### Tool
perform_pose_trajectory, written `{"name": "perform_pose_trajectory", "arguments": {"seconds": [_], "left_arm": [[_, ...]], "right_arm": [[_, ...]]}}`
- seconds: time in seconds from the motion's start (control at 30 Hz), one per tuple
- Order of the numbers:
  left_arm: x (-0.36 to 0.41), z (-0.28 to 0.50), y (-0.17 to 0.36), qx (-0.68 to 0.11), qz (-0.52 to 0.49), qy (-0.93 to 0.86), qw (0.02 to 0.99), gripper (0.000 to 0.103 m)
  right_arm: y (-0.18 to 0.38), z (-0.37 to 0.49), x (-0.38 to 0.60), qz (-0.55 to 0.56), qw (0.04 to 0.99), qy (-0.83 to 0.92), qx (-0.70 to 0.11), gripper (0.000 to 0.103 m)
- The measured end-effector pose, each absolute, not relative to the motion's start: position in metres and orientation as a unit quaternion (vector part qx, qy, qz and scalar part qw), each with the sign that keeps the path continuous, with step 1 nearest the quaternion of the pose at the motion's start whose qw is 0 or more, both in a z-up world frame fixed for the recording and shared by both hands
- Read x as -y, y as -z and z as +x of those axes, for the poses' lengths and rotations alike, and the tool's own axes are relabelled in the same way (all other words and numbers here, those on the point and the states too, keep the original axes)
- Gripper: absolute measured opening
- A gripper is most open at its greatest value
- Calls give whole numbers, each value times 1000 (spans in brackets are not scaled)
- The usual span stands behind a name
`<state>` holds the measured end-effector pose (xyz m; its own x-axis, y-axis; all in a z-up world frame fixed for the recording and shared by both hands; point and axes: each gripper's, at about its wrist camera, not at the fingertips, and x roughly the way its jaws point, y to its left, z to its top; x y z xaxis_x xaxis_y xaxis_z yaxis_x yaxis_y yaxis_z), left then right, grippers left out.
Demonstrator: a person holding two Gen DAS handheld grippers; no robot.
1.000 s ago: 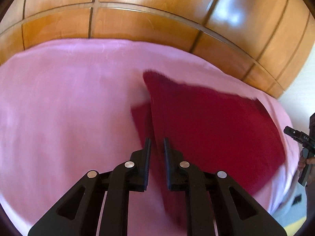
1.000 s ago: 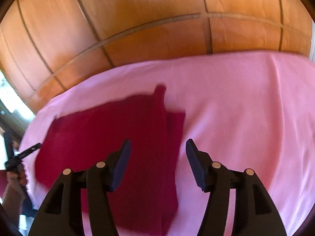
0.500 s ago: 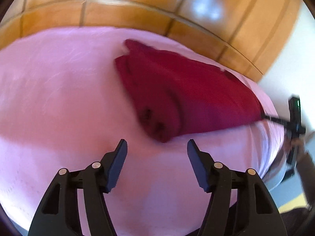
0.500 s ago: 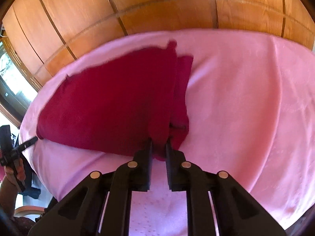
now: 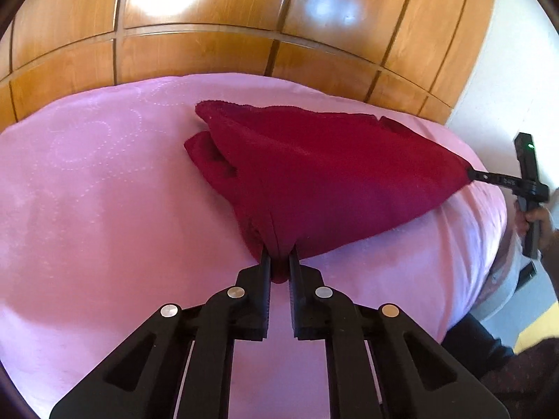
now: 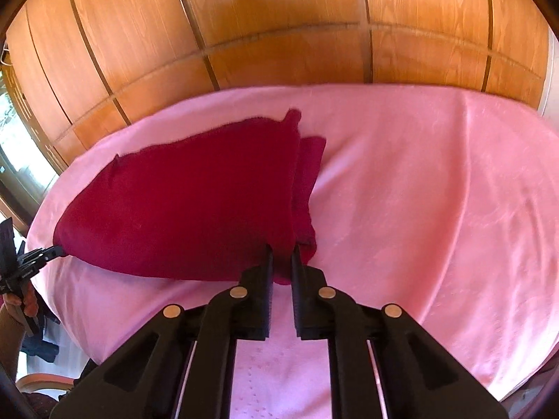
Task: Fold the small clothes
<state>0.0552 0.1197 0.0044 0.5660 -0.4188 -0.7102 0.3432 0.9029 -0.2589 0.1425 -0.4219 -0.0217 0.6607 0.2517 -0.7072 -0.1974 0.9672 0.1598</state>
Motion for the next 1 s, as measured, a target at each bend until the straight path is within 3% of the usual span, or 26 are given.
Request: {"name": "perform_pose_trajectory", "arguments": {"seconds": [0.17, 0.37, 0.43, 0.47, 0.63, 0.83, 1.0], "left_arm": [[-119, 51, 27, -451, -28, 206, 868, 8], [-132, 51, 13, -449, -101, 201, 865, 15], [-139, 54, 5, -443, -135, 198, 864, 39], [-144, 55, 1, -435, -152, 190, 867, 54], [-155, 84, -17, -401, -216, 168, 874, 54], [-132, 139, -6, -436, -214, 147, 862, 54], [-123, 169, 1, -454, -220, 149, 850, 54]], "right_arm": [[77, 161, 428, 58, 891, -105, -439, 7], [68, 157, 431, 64, 890, -109, -438, 12], [59, 154, 434, 77, 894, -100, -430, 43], [53, 153, 437, 85, 898, -97, -420, 50], [23, 158, 428, 88, 918, -91, -377, 65], [13, 195, 388, 39, 930, -85, -356, 72], [19, 239, 394, 69, 927, -63, -364, 72]]}}
